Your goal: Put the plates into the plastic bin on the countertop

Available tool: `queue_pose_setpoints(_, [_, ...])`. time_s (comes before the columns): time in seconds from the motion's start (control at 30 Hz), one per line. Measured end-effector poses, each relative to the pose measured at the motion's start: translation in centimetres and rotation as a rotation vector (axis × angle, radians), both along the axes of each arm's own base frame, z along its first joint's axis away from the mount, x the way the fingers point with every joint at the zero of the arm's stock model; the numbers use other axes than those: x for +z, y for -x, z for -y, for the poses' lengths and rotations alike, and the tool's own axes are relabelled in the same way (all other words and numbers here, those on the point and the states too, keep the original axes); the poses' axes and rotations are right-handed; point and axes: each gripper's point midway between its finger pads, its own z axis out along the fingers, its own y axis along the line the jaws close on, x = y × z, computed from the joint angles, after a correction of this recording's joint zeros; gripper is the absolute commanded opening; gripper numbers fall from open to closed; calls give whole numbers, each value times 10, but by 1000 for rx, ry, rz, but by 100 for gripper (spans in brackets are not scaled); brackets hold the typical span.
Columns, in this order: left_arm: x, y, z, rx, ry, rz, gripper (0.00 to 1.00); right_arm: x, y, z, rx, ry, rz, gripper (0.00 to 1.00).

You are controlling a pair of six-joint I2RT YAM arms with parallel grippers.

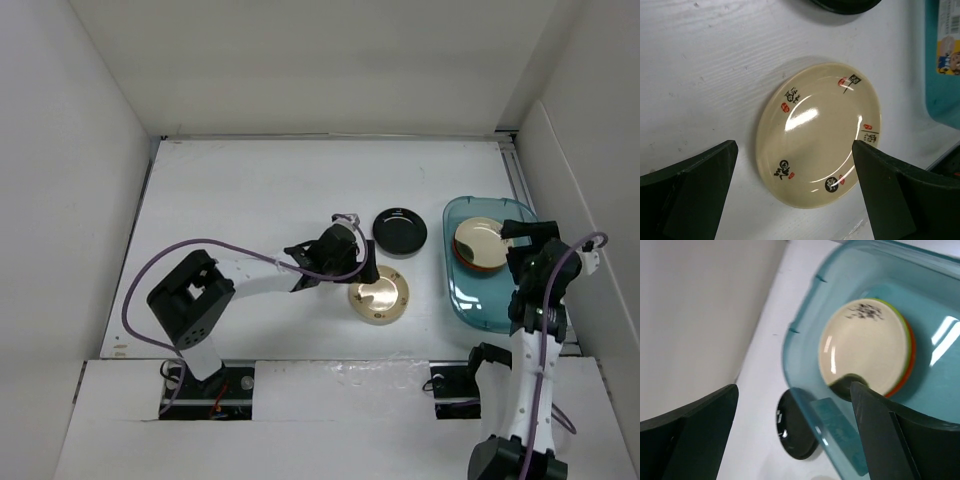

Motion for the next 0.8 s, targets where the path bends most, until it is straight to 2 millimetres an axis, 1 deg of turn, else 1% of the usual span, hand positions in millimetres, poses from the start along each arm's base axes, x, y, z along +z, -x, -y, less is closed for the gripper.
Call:
queue_pose_setpoints(0.1, [-20,7,0,-13,-36,-30,94,34,3,-10,59,46,69,99])
queue_pose_setpoints(0.13, [-27,7,-1,-12,-51,-39,91,45,2,-14,88,61,89,99])
queue_pose_setpoints(0.17, [-29,5,1,-7,-49,-38,88,53,1,-20,123,72,104,99])
queue_pose_setpoints(0.2, [-26,3,3,-4,-38,-27,76,59,0,-25,161,81,113,99])
queue_pose_setpoints(0.23, [-27,2,3,2,-38,-30,66,64,-2,-31,201,88,117,99])
queue_pose_setpoints(0.3, [-34,0,2,9,-49,-34,51,67,-6,-44,290,91,113,99])
queue_pose_setpoints(0.33, [-36,-1,3,12,-52,-37,30,67,-7,-52,345,88,108,99])
queue_pose_setpoints(0.4, [-40,-4,4,22,-58,-36,22,67,-9,-59,397,85,103,99])
queue_pose_setpoints(0.43, [-44,-4,4,26,-66,-42,15,66,-10,-63,424,79,98,99])
queue_pose_setpoints(0.47, [-45,-5,5,32,-61,-46,4,65,-8,-67,445,75,95,99])
queue_pose_setpoints(0.5, [-46,-6,6,38,-64,-47,0,64,-7,-70,463,72,94,99])
queue_pose_setpoints(0.6, [-43,-8,8,53,-61,-43,0,71,-2,-79,511,82,120,99])
queue_pose_setpoints(0.7, [-40,-9,-1,86,-90,-37,0,76,0,-92,586,87,160,99])
queue_pose_setpoints(0.77, [-30,-7,-13,111,-121,-30,0,75,2,-104,664,88,195,99])
queue_pose_setpoints(0.8, [-20,-6,-18,119,-123,-19,0,73,3,-111,708,84,210,99])
